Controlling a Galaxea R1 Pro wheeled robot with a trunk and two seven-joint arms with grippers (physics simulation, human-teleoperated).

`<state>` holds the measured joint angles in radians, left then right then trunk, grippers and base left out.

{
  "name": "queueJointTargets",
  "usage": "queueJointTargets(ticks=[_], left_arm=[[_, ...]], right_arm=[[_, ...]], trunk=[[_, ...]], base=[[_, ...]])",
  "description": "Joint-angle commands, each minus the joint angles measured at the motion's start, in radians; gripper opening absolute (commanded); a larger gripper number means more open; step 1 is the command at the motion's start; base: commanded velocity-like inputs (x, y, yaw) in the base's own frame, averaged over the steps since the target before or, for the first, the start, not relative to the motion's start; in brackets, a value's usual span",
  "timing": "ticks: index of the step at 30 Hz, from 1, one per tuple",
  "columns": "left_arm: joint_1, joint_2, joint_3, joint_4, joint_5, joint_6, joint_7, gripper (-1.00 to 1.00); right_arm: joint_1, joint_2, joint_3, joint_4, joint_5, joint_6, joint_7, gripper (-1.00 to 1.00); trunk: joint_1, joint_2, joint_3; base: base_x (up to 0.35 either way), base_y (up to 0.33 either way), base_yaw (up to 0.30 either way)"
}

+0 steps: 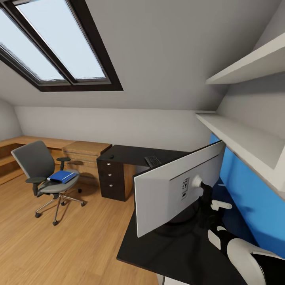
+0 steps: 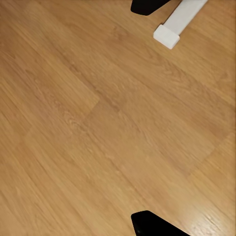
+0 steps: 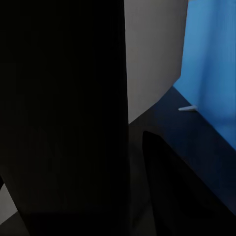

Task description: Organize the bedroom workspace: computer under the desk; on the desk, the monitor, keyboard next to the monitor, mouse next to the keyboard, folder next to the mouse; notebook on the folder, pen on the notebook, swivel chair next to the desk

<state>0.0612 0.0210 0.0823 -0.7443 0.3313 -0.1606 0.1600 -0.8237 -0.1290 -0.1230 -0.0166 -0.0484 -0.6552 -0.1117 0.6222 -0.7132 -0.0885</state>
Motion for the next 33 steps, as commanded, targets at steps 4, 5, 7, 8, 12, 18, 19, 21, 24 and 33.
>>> queueJointTargets(ticks=[4,5,7,8,12,18,19,21,24,33], left_arm=[[0.000,0.000,-0.003,-0.001,0.009,-0.002,0.003,1.00],[0.000,0.000,-0.003,-0.001,0.009,-0.002,0.003,1.00],[0.000,0.000,-0.003,-0.001,0.009,-0.002,0.003,1.00],[0.000,0.000,-0.003,-0.001,0.009,-0.002,0.003,1.00],[0.000,0.000,-0.003,-0.001,0.009,-0.003,0.003,1.00],[0.000,0.000,-0.003,-0.001,0.009,-0.003,0.003,1.00],[0.000,0.000,-0.003,-0.001,0.009,-0.003,0.003,1.00],[0.000,0.000,-0.003,-0.001,0.009,-0.003,0.003,1.00],[0.000,0.000,-0.003,-0.001,0.009,-0.004,0.003,1.00],[0.000,0.000,-0.003,-0.001,0.009,-0.004,0.003,1.00]], right_arm=[[-0.002,0.000,-0.004,-0.001,-0.002,-0.004,0.004,-1.00],[-0.002,0.000,-0.004,-0.001,-0.002,-0.004,0.004,-1.00],[-0.002,0.000,-0.004,-0.001,-0.002,-0.004,0.004,-1.00],[-0.002,0.000,-0.004,-0.001,-0.002,-0.004,0.004,-1.00],[-0.002,-0.001,-0.004,-0.001,-0.002,-0.004,0.004,-1.00],[-0.002,-0.006,-0.004,0.000,-0.002,-0.004,0.005,-1.00],[-0.002,-0.007,-0.004,0.000,-0.002,-0.004,0.005,-1.00],[-0.002,-0.008,-0.004,-0.001,-0.002,-0.004,0.005,-1.00],[-0.002,-0.009,-0.004,-0.001,-0.002,-0.004,0.005,-1.00],[-0.001,-0.009,-0.004,0.000,-0.002,-0.004,0.006,-1.00]], trunk=[[0.016,-0.030,-0.014],[0.020,-0.037,-0.017],[0.027,-0.051,-0.023],[0.027,-0.051,-0.023],[0.027,-0.051,-0.023],[0.046,-0.086,-0.039],[0.050,-0.093,-0.042],[0.058,-0.107,-0.048],[0.069,-0.128,-0.058],[0.104,-0.191,-0.086]], base=[[0.000,0.000,0.000],[0.000,0.000,0.000],[0.000,0.000,0.000],[0.000,0.000,0.000],[0.000,0.000,0.000],[0.000,0.000,0.000],[0.000,0.000,0.000],[0.000,0.000,0.000],[0.000,0.000,0.000],[0.000,0.000,0.000]])
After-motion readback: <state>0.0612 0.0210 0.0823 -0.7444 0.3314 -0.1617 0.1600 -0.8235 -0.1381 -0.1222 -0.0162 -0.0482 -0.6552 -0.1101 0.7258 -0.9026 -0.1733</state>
